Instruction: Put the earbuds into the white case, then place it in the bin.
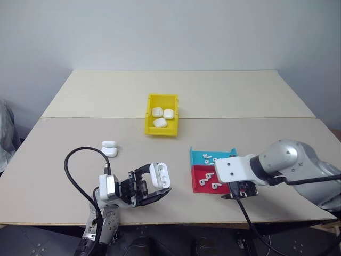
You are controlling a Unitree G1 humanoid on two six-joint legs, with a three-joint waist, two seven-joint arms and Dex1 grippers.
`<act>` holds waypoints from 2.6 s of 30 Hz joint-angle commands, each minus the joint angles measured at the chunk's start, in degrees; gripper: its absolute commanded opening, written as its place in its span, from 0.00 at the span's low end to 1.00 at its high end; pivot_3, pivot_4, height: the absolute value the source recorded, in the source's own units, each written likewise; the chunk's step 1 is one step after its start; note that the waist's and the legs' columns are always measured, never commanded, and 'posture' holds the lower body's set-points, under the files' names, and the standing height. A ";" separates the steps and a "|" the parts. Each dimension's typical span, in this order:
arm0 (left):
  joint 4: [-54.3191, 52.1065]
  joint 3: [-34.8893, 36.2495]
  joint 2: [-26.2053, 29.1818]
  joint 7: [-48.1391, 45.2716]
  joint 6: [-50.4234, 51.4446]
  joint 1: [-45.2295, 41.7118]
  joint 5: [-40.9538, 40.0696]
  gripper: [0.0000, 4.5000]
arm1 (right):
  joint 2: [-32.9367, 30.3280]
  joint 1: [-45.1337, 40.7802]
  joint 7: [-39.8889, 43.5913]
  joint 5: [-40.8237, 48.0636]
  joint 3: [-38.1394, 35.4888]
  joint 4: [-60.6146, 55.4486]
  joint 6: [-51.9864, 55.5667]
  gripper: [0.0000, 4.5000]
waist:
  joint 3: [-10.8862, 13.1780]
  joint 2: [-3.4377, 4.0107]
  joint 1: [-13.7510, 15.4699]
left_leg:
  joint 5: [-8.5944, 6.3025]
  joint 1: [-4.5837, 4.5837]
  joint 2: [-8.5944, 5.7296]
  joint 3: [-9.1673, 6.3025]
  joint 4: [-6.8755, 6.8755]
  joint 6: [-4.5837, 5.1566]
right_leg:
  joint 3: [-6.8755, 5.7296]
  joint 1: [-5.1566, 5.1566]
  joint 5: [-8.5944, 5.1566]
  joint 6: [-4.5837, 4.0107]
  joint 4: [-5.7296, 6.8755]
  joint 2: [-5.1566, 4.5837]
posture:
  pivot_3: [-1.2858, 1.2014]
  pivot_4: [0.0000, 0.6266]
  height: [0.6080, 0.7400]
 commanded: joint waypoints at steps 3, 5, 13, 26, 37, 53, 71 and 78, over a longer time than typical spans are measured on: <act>-2.01 1.34 -1.05 -0.20 0.08 0.57 1.42 0.67 | 1.70 -1.45 3.00 -4.68 1.00 2.33 -4.15 0.74 | 0.00 0.00 0.00 | 0.00 0.00 0.00 0.02 0.00 0.00 | 0.00 -0.01 0.00 -0.01 0.01 0.01 | 0.52 0.24 1.00; -2.62 1.57 -0.95 0.49 0.16 1.00 2.39 0.67 | 2.52 -1.48 3.50 -5.94 1.27 3.19 -5.08 0.68 | 0.00 0.01 0.00 | 0.00 0.00 0.00 0.02 0.00 0.00 | 0.00 -0.01 0.01 -0.01 0.01 0.01 | 0.52 0.24 1.00; -4.82 1.60 -1.12 1.43 0.97 2.24 3.25 0.67 | 5.74 -1.23 5.31 -10.91 2.31 5.88 -7.58 0.68 | -0.02 0.04 0.00 | 0.00 0.00 0.01 0.03 0.00 0.00 | -0.01 -0.01 0.01 -0.01 0.02 0.01 | 0.52 0.24 1.00; -6.01 2.07 -1.09 2.28 1.85 2.93 4.70 0.67 | 9.54 -0.72 8.49 -15.88 2.96 9.80 -11.33 0.48 | -0.04 0.06 0.00 | 0.00 0.00 0.01 0.12 0.01 0.00 | -0.02 0.00 0.01 -0.02 0.03 0.03 | 0.52 0.24 1.00; -5.93 2.30 -1.02 2.99 1.62 3.22 5.81 0.67 | 11.08 -0.25 9.09 -17.73 2.62 10.53 -11.94 0.48 | -0.05 0.07 0.00 | 0.00 0.00 0.01 0.14 0.01 -0.01 | -0.03 0.01 0.02 -0.03 0.04 0.03 | 0.52 0.24 1.00; -6.34 2.09 -0.79 4.36 1.93 3.72 7.16 0.67 | 11.64 -1.95 10.73 -16.84 0.53 9.47 -11.47 0.48 | -0.05 0.08 0.00 | 0.00 0.01 0.02 0.14 0.01 -0.01 | -0.04 0.00 0.02 -0.03 0.04 0.03 | 0.52 0.24 1.00; -5.99 2.19 -0.68 5.86 1.22 4.13 9.07 0.67 | 12.39 -0.78 10.28 -19.67 0.91 13.29 -16.27 0.48 | -0.05 0.09 0.00 | 0.00 0.00 0.01 0.21 0.01 -0.01 | -0.04 0.00 0.02 -0.03 0.04 0.03 | 0.52 0.24 1.00; -6.21 2.03 -0.73 6.25 1.28 4.04 9.26 0.67 | 12.46 -0.41 11.27 -18.87 0.55 12.53 -17.15 0.48 | -0.06 0.10 -0.01 | 0.00 0.01 0.02 0.20 0.01 -0.01 | -0.04 0.00 0.02 -0.03 0.05 0.03 | 0.52 0.24 1.00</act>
